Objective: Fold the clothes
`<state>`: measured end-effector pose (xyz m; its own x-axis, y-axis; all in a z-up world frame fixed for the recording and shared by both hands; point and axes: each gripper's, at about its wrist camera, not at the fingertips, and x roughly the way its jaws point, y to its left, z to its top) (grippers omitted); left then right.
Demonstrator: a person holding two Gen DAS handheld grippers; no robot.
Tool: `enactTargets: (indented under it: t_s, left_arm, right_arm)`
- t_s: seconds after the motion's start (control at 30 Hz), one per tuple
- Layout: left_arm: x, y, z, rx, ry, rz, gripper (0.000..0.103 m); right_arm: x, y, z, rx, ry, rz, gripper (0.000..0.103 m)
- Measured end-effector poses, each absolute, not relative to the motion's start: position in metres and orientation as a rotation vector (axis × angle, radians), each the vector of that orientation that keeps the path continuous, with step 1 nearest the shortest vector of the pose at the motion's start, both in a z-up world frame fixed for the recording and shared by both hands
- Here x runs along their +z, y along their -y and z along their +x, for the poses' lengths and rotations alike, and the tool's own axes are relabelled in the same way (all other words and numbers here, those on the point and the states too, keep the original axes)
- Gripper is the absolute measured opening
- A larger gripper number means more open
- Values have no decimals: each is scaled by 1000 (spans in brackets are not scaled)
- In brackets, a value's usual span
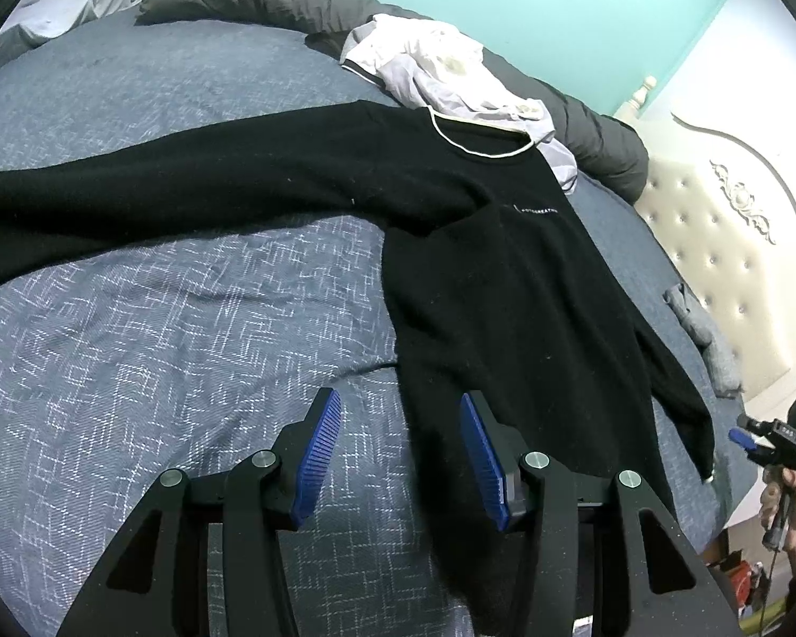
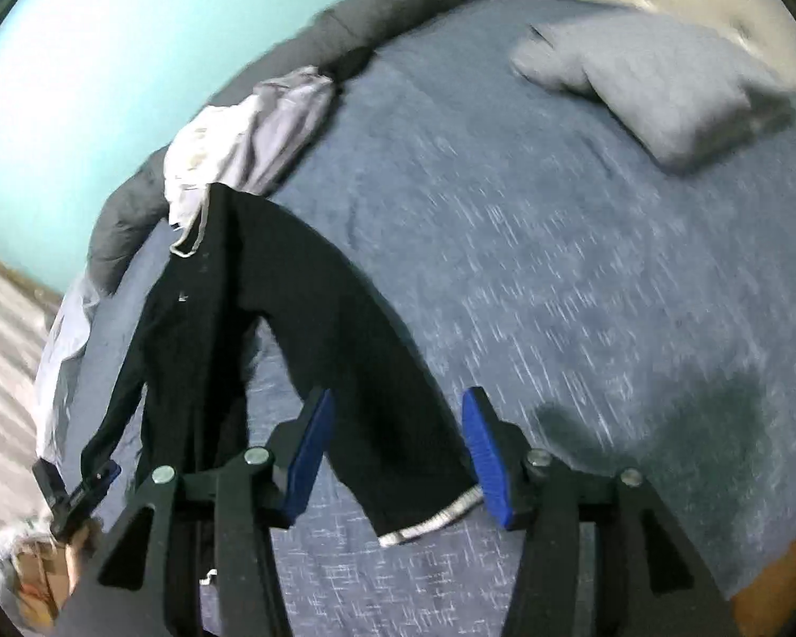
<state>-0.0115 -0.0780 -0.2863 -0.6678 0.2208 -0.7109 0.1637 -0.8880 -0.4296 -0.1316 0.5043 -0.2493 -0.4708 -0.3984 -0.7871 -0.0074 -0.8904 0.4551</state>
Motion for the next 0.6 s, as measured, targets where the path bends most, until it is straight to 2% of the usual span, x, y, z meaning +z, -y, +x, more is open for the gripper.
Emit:
enactTargets:
  t_s: [0.03, 0.07, 0.1, 0.37, 0.43, 0.5, 0.57, 0.6]
  left_arm:
    - [-286, 78, -11, 2743, 734, -1267, 51]
    - [-286, 78, -11, 2743, 735, -1268, 51]
    - [-286, 78, -11, 2743, 736, -1268, 51]
    - [-288, 80, -12, 2738, 740, -1275, 51]
    - [-289, 80, -13, 2737, 741, -1279, 51]
    - [-290, 79, -13, 2735, 743, -1281, 51]
    - [-290, 79, -14, 2733, 741, -1282, 51]
    - [-290, 78, -14, 2732, 739, -1282, 51]
  right_arm:
    - [-255, -502, -132, -2431, 574, 1496, 57]
    - [-261, -497, -133, -2424, 543, 1530, 66]
    - [-269, -494, -133, -2415, 514, 1565, 69]
    - [-306, -491, -127, -2384, 494, 1659, 68]
    - [-303, -482, -124, -2399, 394, 1677, 54]
    - [-299, -477, -122, -2397, 324, 1670, 17]
    - [-294, -472, -120, -2399, 268, 1653, 7]
    - [-290, -474, -120, -2413, 266, 1638, 5]
